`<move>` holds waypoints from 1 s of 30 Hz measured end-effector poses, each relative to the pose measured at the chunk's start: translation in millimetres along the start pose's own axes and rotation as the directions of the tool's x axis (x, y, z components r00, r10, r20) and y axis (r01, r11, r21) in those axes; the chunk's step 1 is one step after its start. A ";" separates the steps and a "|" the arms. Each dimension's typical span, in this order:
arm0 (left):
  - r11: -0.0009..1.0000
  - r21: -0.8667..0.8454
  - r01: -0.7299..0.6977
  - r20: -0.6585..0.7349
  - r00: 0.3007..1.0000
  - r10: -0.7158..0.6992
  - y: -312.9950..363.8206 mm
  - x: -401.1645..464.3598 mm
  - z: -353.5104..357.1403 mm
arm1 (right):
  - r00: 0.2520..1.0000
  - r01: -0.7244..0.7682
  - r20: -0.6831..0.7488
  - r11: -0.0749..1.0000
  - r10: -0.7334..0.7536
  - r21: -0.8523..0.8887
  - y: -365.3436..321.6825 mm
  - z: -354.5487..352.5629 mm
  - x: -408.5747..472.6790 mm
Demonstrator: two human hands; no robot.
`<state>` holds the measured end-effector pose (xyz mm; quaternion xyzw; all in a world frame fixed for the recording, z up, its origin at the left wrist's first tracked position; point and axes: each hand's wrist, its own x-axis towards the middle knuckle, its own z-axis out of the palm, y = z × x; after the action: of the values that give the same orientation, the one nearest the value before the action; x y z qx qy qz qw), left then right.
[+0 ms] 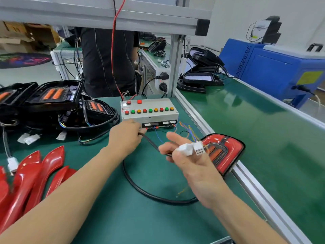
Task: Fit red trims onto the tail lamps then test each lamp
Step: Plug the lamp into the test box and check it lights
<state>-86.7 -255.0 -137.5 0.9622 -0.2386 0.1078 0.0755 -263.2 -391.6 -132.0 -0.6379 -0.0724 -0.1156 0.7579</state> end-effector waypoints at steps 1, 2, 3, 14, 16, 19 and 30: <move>0.997 -0.017 0.081 -0.022 0.996 -0.081 2.0 3.2 -2.2 | 0.998 0.059 0.004 0.998 -0.059 -0.010 -3.7 1.7 4.4; 0.983 -0.104 0.150 -0.005 0.988 -0.151 3.1 7.3 -4.8 | 0.994 0.107 -0.039 0.992 -0.105 0.067 -9.2 2.4 10.4; 0.942 -0.273 0.195 0.043 0.981 -0.190 4.4 11.4 -6.9 | 0.986 0.132 -0.130 0.969 -0.107 0.207 -13.7 1.3 17.5; 0.623 -0.778 0.081 0.008 0.993 -0.118 23.5 21.7 -24.0 | 0.991 -0.026 -0.136 0.995 0.012 -0.097 13.8 12.7 26.3; 0.567 -0.814 -0.127 -0.067 0.990 0.125 38.6 23.3 -39.7 | 0.997 0.009 -0.074 0.954 -0.032 -0.298 15.5 10.6 22.3; 0.505 -0.808 -0.303 0.079 0.794 0.603 64.1 28.5 -62.4 | 0.998 0.057 0.034 0.879 -0.047 -0.473 15.3 10.6 16.7; 0.814 -0.405 -0.415 0.207 0.826 0.524 65.3 50.8 -40.5 | 0.994 0.043 0.109 0.855 0.016 -0.517 9.8 -1.0 20.3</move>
<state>-80.8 -326.7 -79.9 0.8480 -0.4953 -0.0721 0.1741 -241.1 -392.7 -136.3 -0.8234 -0.0846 -0.1010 0.5520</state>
